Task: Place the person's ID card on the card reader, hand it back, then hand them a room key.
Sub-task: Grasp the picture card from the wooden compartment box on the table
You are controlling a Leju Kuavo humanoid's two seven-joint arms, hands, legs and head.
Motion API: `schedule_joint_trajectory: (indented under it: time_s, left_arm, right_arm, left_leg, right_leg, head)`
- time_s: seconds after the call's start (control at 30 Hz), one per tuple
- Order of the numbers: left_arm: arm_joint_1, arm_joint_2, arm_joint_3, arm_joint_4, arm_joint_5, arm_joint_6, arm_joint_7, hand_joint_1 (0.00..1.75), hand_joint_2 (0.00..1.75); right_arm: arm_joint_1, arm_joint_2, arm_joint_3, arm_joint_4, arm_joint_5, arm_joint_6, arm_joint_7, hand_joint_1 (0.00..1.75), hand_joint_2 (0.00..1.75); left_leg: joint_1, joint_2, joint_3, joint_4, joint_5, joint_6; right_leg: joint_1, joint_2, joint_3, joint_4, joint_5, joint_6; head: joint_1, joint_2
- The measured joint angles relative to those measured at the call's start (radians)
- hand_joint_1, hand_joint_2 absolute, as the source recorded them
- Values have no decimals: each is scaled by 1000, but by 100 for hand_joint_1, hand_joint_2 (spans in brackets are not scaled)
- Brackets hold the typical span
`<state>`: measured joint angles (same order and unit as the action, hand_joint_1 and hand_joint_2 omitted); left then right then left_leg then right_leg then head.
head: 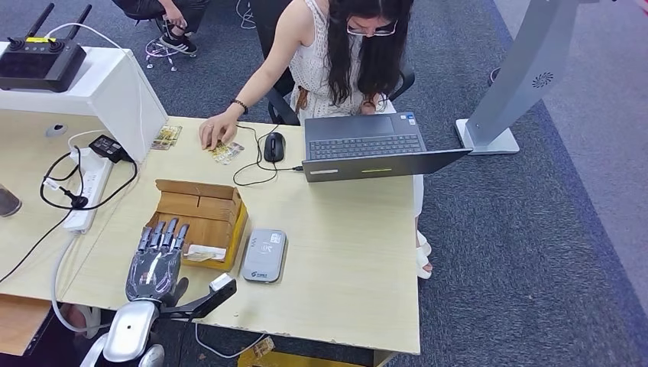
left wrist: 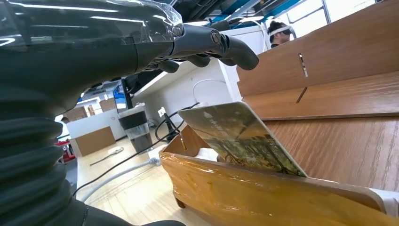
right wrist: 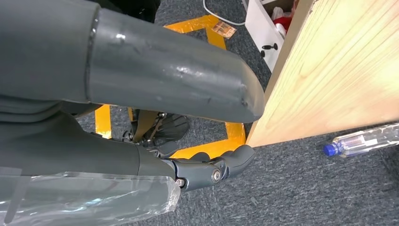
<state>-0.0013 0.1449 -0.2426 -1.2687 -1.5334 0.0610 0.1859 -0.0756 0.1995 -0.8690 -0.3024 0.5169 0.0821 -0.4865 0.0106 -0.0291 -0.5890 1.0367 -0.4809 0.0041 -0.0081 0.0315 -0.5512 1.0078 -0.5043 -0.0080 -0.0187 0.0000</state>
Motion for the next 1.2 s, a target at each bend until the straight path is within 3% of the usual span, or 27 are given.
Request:
schedule_joint_trajectory:
  time_s: [0.6,1.2]
  left_arm:
    - [-49,-32,13,23,-4,-13,-27,0,175]
    - [-49,-39,13,26,3,-22,-53,0,175]
  right_arm:
    - [-3,0,-2,1,18,4,0,0,0]
    - [-5,0,-23,1,19,18,0,0,0]
  left_leg:
    - [0,0,0,0,0,0]
    - [0,0,0,0,0,0]
  right_leg:
    - [0,0,0,0,0,0]
    - [0,0,0,0,0,0]
  head:
    - [0,0]
    - [0,0]
